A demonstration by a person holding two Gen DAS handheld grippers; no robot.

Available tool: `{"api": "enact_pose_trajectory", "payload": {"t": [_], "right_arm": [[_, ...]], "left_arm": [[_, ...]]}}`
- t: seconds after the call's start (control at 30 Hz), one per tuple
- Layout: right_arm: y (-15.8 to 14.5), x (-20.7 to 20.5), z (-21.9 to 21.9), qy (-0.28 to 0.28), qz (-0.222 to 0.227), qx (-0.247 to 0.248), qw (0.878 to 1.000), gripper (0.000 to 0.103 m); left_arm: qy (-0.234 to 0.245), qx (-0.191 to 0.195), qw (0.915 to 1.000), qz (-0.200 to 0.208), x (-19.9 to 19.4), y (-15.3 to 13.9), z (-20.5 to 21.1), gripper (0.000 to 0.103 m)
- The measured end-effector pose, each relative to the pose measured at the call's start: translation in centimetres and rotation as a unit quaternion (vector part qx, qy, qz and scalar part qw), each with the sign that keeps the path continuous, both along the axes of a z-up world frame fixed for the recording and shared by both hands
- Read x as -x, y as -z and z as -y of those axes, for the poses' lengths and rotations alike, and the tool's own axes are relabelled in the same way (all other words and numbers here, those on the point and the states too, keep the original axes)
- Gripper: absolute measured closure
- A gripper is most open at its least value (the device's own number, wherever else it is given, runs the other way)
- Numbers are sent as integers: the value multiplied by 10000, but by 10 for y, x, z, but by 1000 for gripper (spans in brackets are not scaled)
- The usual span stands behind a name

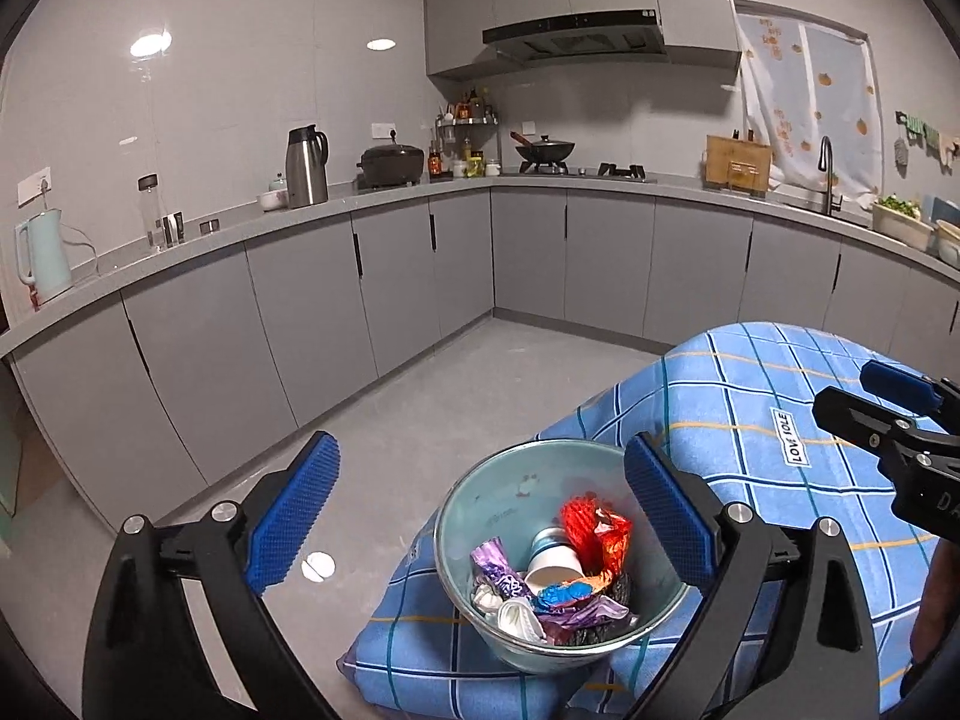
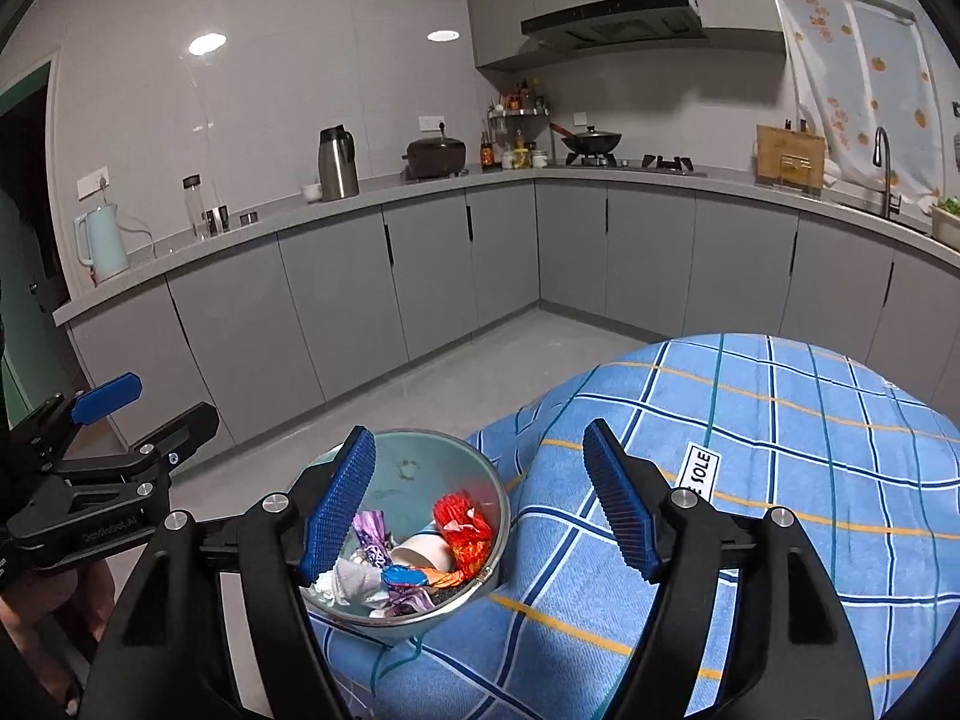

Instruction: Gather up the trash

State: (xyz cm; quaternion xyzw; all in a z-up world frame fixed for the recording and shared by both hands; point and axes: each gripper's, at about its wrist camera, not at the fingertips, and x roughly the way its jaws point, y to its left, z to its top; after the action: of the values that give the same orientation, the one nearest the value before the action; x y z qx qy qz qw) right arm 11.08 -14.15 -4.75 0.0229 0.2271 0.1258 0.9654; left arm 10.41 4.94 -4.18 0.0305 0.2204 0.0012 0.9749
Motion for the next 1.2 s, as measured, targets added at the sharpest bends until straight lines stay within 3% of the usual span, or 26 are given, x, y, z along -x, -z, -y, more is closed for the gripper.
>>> {"api": "enact_pose_trajectory", "payload": {"t": [1.2], "right_arm": [[-10, 5, 0, -48, 18, -94, 9999, 31]], "left_arm": [[-103, 36, 9999, 128, 5, -9, -5, 7]]}}
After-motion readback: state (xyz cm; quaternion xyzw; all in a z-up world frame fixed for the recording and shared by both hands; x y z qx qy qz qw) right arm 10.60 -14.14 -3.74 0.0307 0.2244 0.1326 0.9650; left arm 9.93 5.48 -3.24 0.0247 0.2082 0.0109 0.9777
